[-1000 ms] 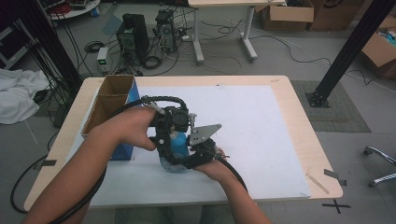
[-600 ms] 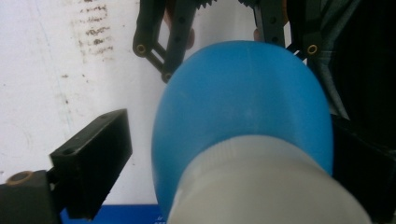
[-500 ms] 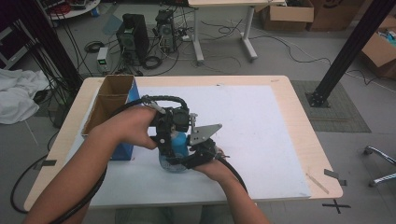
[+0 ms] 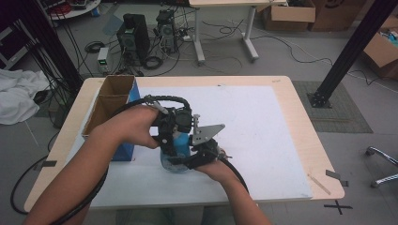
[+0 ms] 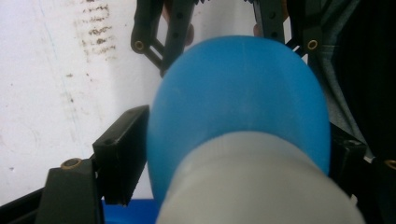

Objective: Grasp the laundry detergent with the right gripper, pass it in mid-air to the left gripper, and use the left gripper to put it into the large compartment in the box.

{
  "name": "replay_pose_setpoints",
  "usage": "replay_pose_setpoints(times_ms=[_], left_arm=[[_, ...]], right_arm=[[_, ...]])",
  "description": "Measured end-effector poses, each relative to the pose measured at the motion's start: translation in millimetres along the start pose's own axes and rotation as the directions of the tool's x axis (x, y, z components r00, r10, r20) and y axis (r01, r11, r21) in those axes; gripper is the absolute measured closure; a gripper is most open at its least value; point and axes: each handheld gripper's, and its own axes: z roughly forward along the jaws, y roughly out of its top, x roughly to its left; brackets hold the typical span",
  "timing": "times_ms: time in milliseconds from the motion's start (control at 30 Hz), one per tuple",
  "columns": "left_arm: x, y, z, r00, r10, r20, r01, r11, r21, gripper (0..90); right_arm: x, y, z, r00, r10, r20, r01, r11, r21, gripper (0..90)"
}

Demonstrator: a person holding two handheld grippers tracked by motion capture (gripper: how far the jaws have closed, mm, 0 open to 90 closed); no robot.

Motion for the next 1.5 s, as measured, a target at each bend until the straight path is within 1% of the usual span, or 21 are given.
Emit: replay_pose_setpoints(times_ms=[33, 67, 200, 367, 667, 800, 867, 1133, 1200, 1267, 1500], left_arm=[[0.2, 0.7, 0.0, 1.0000, 0.004, 0.000, -0.004, 1.0000, 0.001, 26.6], [0.0, 1.2, -0.1, 1.0000, 0.005, -0.001, -0.005, 1.0000, 0.001, 27.8], [-0.5, 2.8, 0.9, 0.9999, 0.011, -0.006, -0.011, 0.9999, 0.010, 29.5], [-0.4, 3.2, 1.0, 0.9999, 0.010, -0.009, -0.010, 0.9999, 0.006, 30.6], [-0.9, 2.8, 1.0, 0.9999, 0.011, -0.013, -0.011, 0.9998, 0.017, 33.0], [-1.2, 2.1, 1.6, 1.0000, 0.007, -0.007, -0.006, 0.9998, 0.018, 35.3], [-1.1, 2.1, 1.9, 1.0000, 0.007, -0.003, -0.007, 0.9998, 0.021, 37.1], [-1.4, 2.3, 2.2, 1.0000, 0.007, 0.003, -0.007, 0.9996, 0.028, 38.4], [-1.7, 1.9, 2.5, 0.9999, 0.014, 0.007, -0.015, 0.9992, 0.036, 38.7], [-2.4, 1.9, 2.5, 0.9999, 0.011, 0.004, -0.011, 0.9993, 0.035, 38.8], [-5.4, 4.4, -2.1, 0.9999, 0.008, -0.009, -0.008, 0.9994, 0.034, 39.1]], right_arm=[[0.5, 0.2, -0.2, 1.0000, 0.007, -0.003, -0.007, 1.000, -0.001, 45.8], [-0.1, 0.1, 0.0, 1.0000, 0.000, -0.003, 0.000, 1.000, -0.004, 45.8], [-0.2, 0.3, -0.1, 1.0000, -0.002, 0.000, 0.002, 1.000, 0.001, 45.8], [-0.4, -0.3, -0.8, 1.0000, 0.002, 0.000, -0.002, 1.000, -0.002, 45.8], [-1.2, -0.8, -0.7, 0.9999, 0.010, -0.005, -0.010, 1.000, -0.006, 45.9], [-1.1, -0.9, 0.1, 0.9999, 0.010, -0.009, -0.010, 1.000, -0.007, 46.0], [-1.2, -1.1, 0.7, 1.0000, 0.004, -0.006, -0.004, 1.000, -0.005, 46.0], [-0.8, -1.2, 1.2, 0.9999, 0.004, -0.009, -0.004, 1.000, -0.002, 46.0], [-0.8, -1.2, 1.5, 1.0000, 0.000, -0.008, 0.000, 1.000, 0.001, 46.0], [-0.6, -1.1, 2.0, 0.9999, 0.002, -0.012, -0.002, 1.000, 0.003, 46.1], [0.3, 0.9, -0.8, 0.9998, -0.017, -0.007, 0.017, 1.000, -0.001, 45.3]])
